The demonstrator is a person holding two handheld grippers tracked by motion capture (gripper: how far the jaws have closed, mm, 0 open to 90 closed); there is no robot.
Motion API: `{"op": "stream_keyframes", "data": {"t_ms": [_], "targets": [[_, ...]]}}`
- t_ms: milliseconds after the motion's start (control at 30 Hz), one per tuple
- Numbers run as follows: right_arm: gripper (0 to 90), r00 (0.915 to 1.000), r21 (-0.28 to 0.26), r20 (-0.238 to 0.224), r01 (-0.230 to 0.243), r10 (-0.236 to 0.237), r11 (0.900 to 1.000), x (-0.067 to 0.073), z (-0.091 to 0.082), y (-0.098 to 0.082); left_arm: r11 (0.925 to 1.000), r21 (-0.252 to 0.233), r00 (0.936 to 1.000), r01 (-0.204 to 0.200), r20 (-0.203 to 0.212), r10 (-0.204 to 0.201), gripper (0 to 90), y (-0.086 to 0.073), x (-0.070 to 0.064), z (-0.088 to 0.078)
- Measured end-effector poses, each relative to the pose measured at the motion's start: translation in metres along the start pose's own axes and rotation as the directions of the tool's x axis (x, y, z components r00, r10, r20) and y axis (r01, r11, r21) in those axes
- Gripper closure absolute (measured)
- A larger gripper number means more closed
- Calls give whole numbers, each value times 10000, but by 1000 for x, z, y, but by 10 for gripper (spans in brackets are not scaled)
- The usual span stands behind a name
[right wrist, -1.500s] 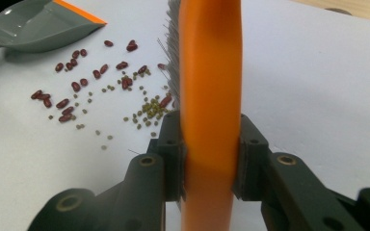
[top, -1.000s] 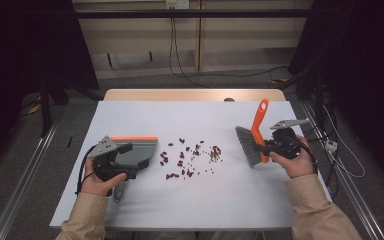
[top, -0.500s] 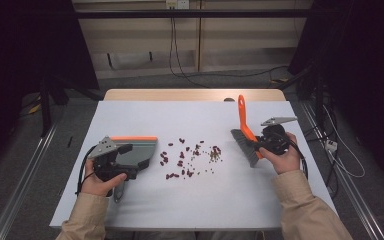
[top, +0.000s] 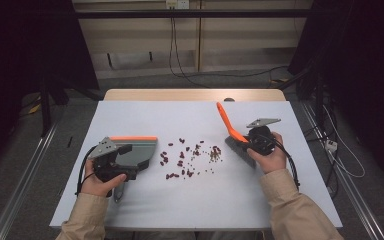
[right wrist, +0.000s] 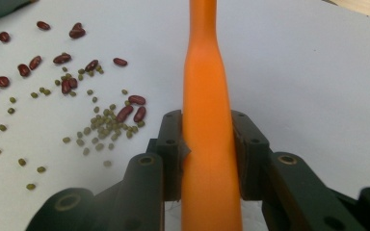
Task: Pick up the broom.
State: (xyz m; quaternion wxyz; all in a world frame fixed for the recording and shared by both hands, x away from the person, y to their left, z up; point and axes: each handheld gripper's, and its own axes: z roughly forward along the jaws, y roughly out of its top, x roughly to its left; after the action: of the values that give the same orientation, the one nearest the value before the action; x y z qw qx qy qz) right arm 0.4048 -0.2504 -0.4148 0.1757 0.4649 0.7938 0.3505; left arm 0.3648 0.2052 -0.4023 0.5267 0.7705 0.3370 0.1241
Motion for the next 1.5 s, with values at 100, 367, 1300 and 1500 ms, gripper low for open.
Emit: {"op": "stream_keyframes", "data": {"t_ms": [100, 367, 1300, 1500], "targets": [[691, 10000, -69, -2, -10, 10, 10000, 0, 0, -1, 10000, -4, 10000, -1, 5, 1, 98, 0, 0, 0], [565, 9985, -604, -297, -485, 468, 9970, -3, -5, -4, 10000, -46, 10000, 5, -14, -5, 98, 0, 0, 0], [711, 9941, -1282, 948, -397, 521, 9909, 16, 4, -12, 9999, -50, 9999, -96, -72, 95, 97, -2, 0, -4], [711, 9885, -2032, 1184, -690, 945, 9767, 12, 5, -7, 9999, -123, 10000, -67, -74, 66, 94, -3, 1, -6]]}}
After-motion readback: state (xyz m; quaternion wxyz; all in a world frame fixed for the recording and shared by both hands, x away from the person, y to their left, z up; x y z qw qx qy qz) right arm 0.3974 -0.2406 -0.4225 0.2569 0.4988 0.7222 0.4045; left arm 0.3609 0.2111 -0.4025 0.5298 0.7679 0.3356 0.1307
